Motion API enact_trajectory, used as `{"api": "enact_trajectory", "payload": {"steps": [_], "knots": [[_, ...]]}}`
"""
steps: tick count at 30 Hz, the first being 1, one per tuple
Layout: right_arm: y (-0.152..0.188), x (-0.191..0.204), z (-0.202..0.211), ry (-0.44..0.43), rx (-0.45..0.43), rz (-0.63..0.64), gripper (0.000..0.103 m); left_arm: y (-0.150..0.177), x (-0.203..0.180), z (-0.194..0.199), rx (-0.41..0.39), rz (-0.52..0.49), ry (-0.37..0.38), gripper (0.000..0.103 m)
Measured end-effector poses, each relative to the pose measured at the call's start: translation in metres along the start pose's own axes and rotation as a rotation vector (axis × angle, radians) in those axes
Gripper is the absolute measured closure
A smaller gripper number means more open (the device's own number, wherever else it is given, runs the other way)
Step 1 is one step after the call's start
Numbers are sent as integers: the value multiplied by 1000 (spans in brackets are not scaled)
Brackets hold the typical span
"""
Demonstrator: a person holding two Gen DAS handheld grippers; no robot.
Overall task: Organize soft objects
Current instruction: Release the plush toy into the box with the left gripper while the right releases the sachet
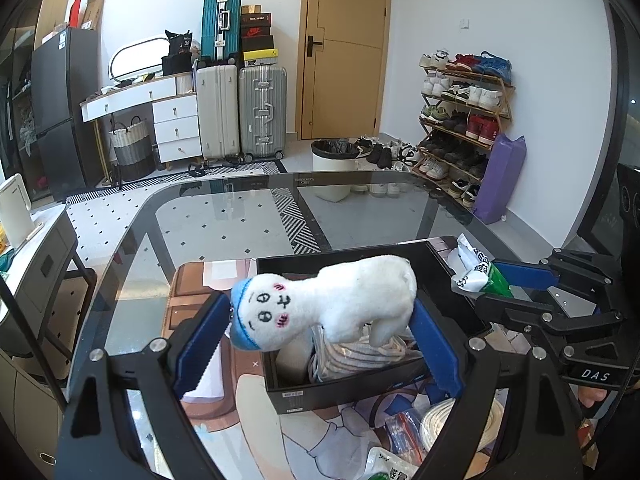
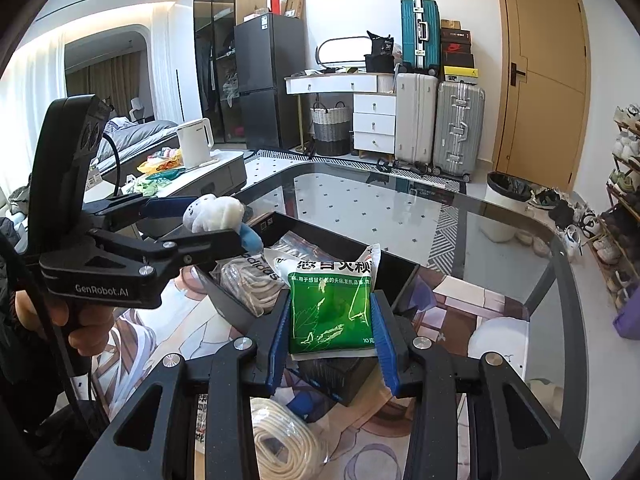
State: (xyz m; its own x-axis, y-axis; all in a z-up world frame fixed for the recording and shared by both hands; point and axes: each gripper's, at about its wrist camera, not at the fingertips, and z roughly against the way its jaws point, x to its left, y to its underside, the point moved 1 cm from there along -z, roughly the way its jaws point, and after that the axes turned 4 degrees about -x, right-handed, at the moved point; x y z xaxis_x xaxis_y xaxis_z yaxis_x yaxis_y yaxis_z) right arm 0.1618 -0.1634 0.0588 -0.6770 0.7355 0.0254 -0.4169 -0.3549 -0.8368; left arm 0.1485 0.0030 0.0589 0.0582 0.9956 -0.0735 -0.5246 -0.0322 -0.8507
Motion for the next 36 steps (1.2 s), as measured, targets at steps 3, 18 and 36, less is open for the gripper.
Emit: {"api": "enact_trajectory", "payload": {"steps": [3,18,36], "knots": [[-2,0,-5,-3,6,0,65,-1,1,-4,9,5,-3,14],[-2,-3,-30,-21,28,-3,65,0,7,-22,42,24,-12,14],[2,-11,-29,4,6,8,38,-2,3,-29,51,18,-5,13]]}}
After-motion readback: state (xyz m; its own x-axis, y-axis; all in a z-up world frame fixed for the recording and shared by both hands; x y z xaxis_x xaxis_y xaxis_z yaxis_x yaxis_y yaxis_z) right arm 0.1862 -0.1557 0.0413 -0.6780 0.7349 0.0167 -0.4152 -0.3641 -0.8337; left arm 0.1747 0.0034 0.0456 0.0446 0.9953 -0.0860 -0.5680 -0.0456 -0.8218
